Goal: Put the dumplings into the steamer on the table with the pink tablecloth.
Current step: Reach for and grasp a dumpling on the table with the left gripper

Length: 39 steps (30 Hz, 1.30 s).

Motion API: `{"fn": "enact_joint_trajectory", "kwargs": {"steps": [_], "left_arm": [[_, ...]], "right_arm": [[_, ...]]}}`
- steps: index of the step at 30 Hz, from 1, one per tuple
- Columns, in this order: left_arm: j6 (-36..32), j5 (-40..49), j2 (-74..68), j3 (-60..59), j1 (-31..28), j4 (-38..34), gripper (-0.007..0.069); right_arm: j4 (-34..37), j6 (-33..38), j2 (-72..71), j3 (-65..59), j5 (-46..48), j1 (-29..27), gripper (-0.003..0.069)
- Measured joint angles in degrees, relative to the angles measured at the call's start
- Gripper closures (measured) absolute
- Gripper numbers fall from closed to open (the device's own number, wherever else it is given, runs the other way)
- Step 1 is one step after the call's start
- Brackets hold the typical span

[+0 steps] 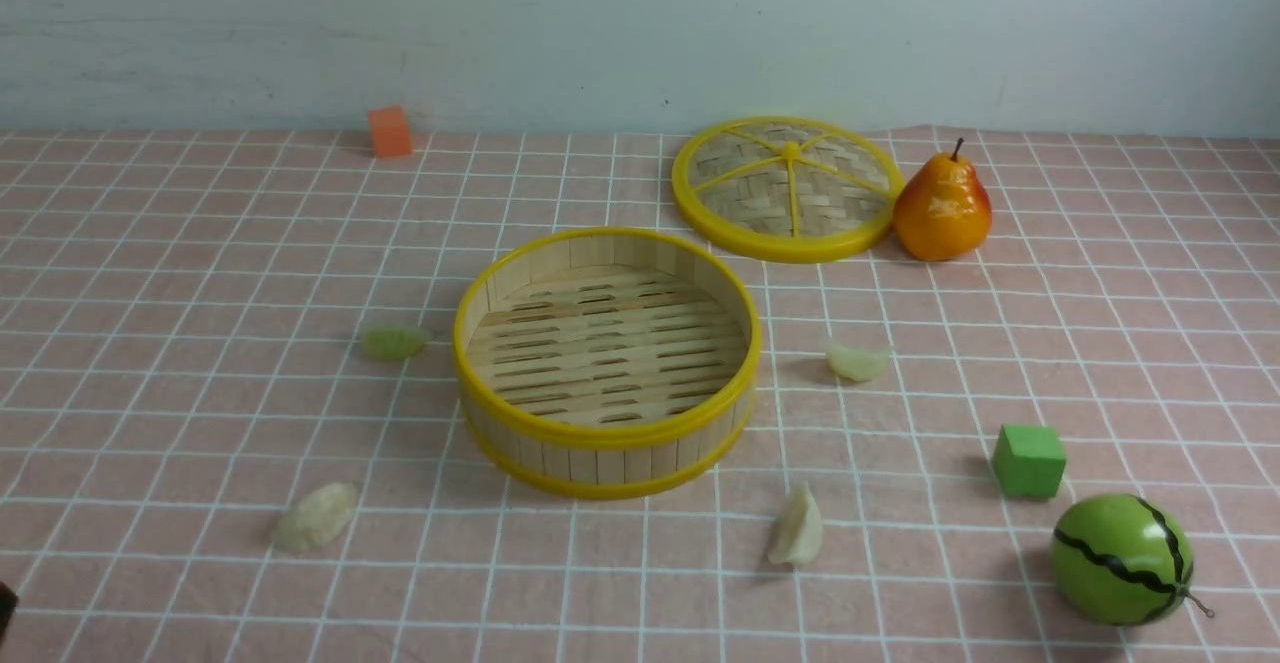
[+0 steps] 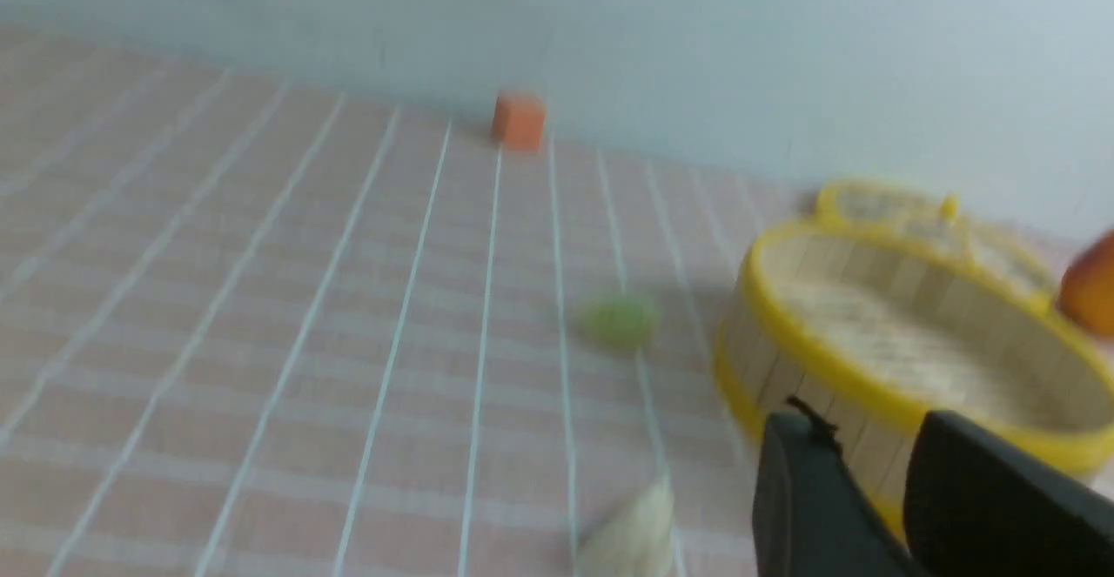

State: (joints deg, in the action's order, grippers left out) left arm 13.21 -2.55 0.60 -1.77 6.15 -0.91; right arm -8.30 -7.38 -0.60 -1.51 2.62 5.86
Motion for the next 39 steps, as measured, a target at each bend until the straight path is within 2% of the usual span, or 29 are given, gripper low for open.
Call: {"fn": "enact_joint_trajectory", "kwargs": {"steps": [2, 6, 7, 10, 13, 16, 18, 22, 23, 24, 27, 30, 31, 32, 33, 36, 39], "left_arm": [[0.0, -9.8, 0.0, 0.0, 0.0, 0.0, 0.0445], [0.0, -17.4, 0.0, 0.0, 0.0, 0.0, 0.0442], [0.0, -20.5, 0.0, 0.0, 0.0, 0.0, 0.0442], [2.4, -23.7, 0.0, 0.0, 0.0, 0.0, 0.0442], [14.5, -25.7, 0.0, 0.0, 0.0, -0.2, 0.0442], [24.3, -22.5, 0.0, 2.0, 0.0, 1.7, 0.0452], [27.9, -17.9, -0.1, 6.2, 0.0, 4.7, 0.0489], [28.8, -4.2, -7.1, 21.8, 0.0, 13.5, 0.0619], [28.8, -2.9, -7.7, 22.6, 0.0, 13.8, 0.0630], [28.7, 1.2, -11.9, 27.9, 0.0, 16.3, 0.0638], [28.7, 5.2, -21.0, 33.6, 0.0, 20.1, 0.0638], [28.8, 6.8, -30.5, 35.9, 0.0, 20.9, 0.0638], [28.8, 7.2, -31.7, 36.0, 0.0, 20.9, 0.0638], [28.9, 9.6, -36.4, 37.0, 0.2, 20.8, 0.0638], [28.9, 11.8, -39.8, 37.7, 0.5, 20.4, 0.0638], [28.2, 18.8, -46.3, 40.5, 2.6, 17.9, 0.0638], [23.5, 27.9, -54.7, 45.4, 6.2, 13.3, 0.0638]], "right_arm": [[-0.8, 0.0, 0.0, 0.0, -11.2, 0.0, 0.0420], [-1.1, 0.0, 0.0, 0.0, -22.7, 0.0, 0.0420], [-1.1, 0.0, 0.0, 0.0, -28.1, 0.0, 0.0420], [-1.3, 0.0, 0.0, 0.0, -32.6, 0.0, 0.0420], [-1.5, -2.2, 0.0, 0.0, -33.9, 0.0, 0.0420], [-1.5, -5.7, 0.0, 0.5, -33.9, 0.0, 0.0437], [-1.4, -6.9, 0.1, 1.9, -33.4, 0.0, 0.0468], [-1.3, -7.6, 3.9, 7.7, -33.8, 0.0, 0.0601], [-1.3, -7.7, 4.2, 8.2, -33.8, 0.0, 0.0608], [-1.3, -7.8, 6.5, 10.1, -33.3, 0.0, 0.0654], [-1.3, -8.2, 12.0, 14.0, -28.1, 0.0, 0.0674], [-1.8, -8.0, 17.2, 18.7, -15.0, 0.0, 0.0665], [-1.9, -7.8, 17.5, 19.0, -13.8, 0.0, 0.0665], [-3.0, -6.7, 20.9, 21.8, -2.9, 0.0, 0.0664], [-3.9, -5.9, 22.9, 23.1, 3.3, 0.0, 0.0663], [-6.1, -5.0, 28.5, 25.1, 17.8, 0.0, 0.0662], [-5.1, -4.7, 34.3, 25.3, 28.9, 0.0, 0.0662]]}}
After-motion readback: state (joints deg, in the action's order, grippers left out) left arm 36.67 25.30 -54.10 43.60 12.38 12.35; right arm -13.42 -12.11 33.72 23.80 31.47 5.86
